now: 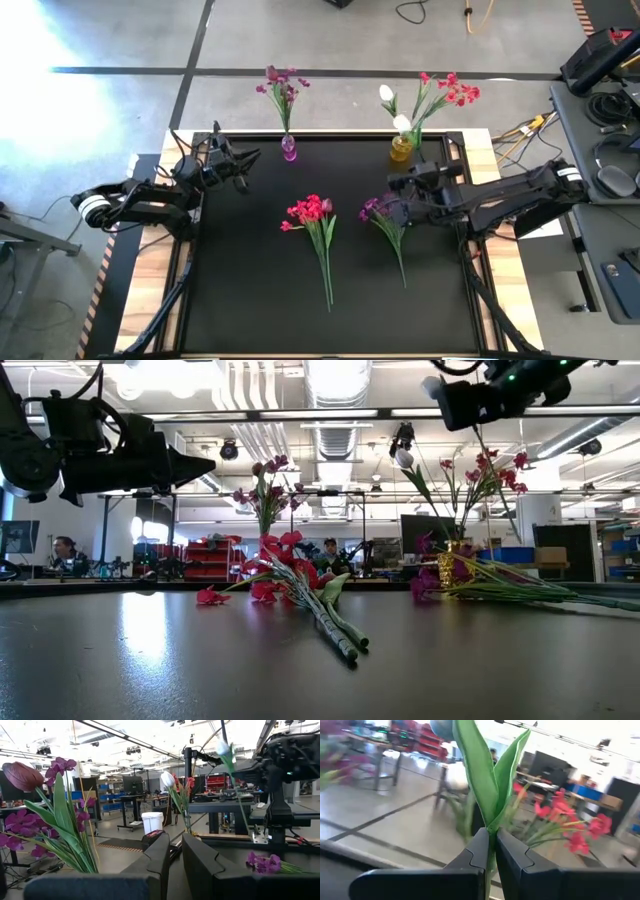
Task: Sort flowers into vase by color
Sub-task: Put the white flower into the yellow vase
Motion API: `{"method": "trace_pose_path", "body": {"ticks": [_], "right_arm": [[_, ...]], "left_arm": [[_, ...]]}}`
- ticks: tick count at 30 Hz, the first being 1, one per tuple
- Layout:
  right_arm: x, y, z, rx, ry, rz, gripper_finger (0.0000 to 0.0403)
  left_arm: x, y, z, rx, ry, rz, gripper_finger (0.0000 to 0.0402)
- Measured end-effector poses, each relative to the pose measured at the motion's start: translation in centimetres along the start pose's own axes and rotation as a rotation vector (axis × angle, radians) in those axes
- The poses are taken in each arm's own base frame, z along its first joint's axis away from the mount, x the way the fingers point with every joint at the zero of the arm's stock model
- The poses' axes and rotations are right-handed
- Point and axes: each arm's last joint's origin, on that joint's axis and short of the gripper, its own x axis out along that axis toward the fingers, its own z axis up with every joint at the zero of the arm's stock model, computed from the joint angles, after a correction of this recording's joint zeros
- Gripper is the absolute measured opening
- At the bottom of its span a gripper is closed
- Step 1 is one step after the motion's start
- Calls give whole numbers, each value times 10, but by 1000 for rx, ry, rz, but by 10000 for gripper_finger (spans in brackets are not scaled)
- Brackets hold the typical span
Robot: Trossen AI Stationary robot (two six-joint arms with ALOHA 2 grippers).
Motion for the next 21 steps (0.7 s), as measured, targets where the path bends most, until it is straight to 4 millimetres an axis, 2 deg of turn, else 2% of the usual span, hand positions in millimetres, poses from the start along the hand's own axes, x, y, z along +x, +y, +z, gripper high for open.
{"method": "trace_pose_path", "body": {"ticks": [8, 14, 21], "right_arm": [[28, -7, 17, -46, 41, -127, 19], [41, -12, 30, -132, 69, -181, 11], [45, -10, 39, -236, 179, -44, 9]], "left_arm": [[2, 1, 0, -3, 7, 0, 37], [2, 1, 0, -3, 6, 0, 37], [2, 1, 0, -2, 6, 0, 37]]}}
